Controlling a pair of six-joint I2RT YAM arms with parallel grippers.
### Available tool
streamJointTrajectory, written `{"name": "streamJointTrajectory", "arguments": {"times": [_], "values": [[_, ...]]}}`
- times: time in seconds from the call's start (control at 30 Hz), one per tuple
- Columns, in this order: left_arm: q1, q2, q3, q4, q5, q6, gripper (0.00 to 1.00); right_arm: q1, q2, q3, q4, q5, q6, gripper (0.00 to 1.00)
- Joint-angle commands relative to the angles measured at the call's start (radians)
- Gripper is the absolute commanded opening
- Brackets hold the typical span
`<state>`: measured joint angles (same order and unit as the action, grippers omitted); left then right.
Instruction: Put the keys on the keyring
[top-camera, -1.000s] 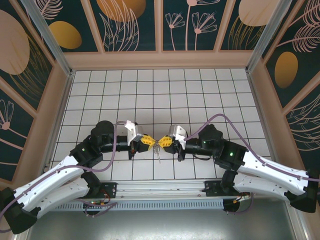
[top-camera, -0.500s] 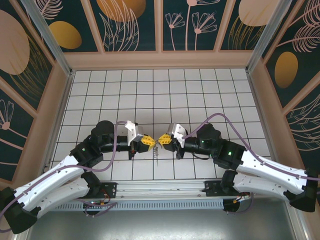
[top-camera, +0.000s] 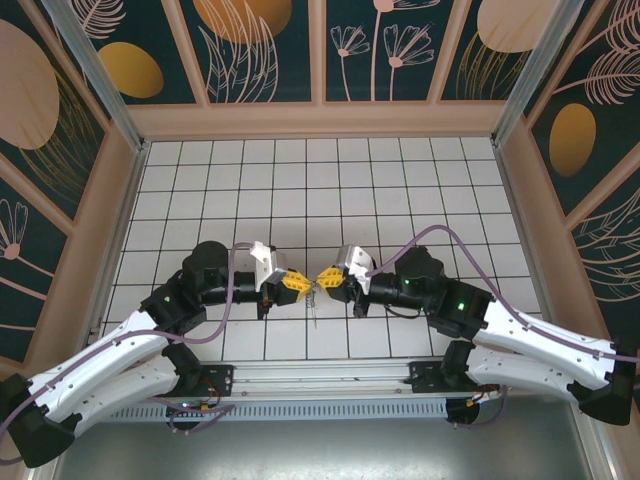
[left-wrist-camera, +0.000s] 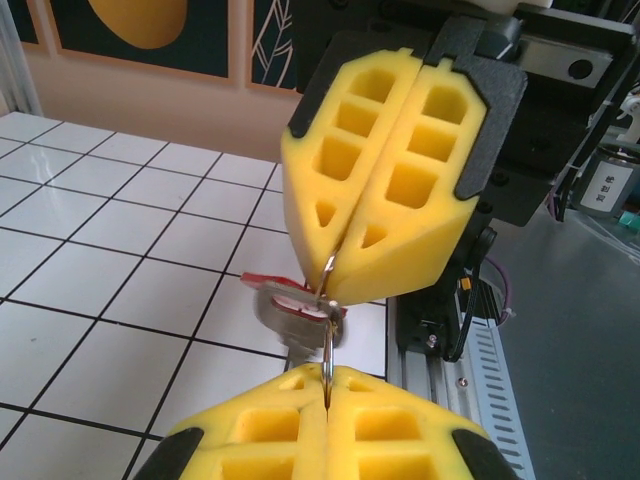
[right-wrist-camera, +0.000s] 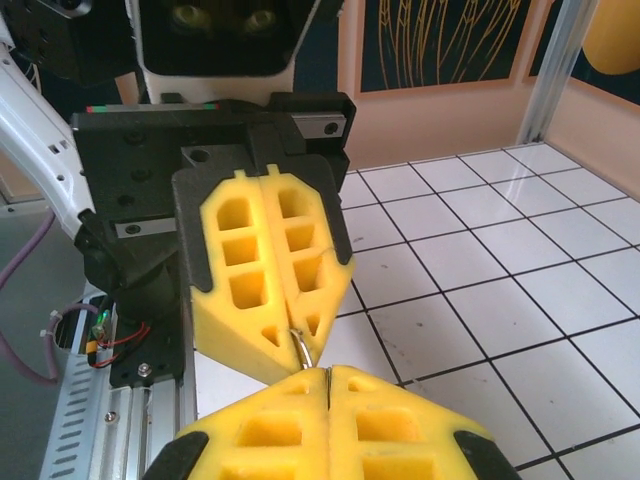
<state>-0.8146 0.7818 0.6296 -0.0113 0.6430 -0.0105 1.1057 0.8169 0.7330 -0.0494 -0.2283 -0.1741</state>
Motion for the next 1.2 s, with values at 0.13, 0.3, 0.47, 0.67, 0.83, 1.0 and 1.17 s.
{"name": "streamJointTrajectory", "arguments": {"times": [0.13, 0.3, 0.47, 0.67, 0.83, 1.0, 1.17], "values": [[-0.004, 0.002, 0.019, 0.03, 0.002, 0.018, 0.0, -0.004, 0.004, 0.031, 0.012, -0.022, 0.016, 0.0], [-0.004, 0.001, 0.019, 0.028, 0.003, 0.017, 0.0, -0.004, 0.035, 0.037, 0.019, -0.027, 0.012, 0.0], [-0.004, -0.001, 0.019, 0.027, 0.001, 0.019, 0.0, -0.006, 0.036, 0.038, 0.017, -0.029, 0.011, 0.0], [-0.004, -0.001, 0.021, 0.025, 0.001, 0.019, 0.0, -0.006, 0.041, 0.036, 0.021, -0.037, 0.01, 0.0], [-0.004, -0.004, 0.021, 0.024, -0.001, 0.02, 0.0, -0.008, 0.051, 0.034, 0.023, -0.053, 0.012, 0.0], [-0.004, -0.003, 0.02, 0.027, 0.0, 0.02, 0.0, -0.012, 0.051, 0.028, 0.023, -0.056, 0.011, 0.0], [-0.004, -0.007, 0.021, 0.025, 0.001, 0.021, 0.0, -0.014, 0.062, 0.025, 0.021, -0.064, 0.01, 0.0]]}}
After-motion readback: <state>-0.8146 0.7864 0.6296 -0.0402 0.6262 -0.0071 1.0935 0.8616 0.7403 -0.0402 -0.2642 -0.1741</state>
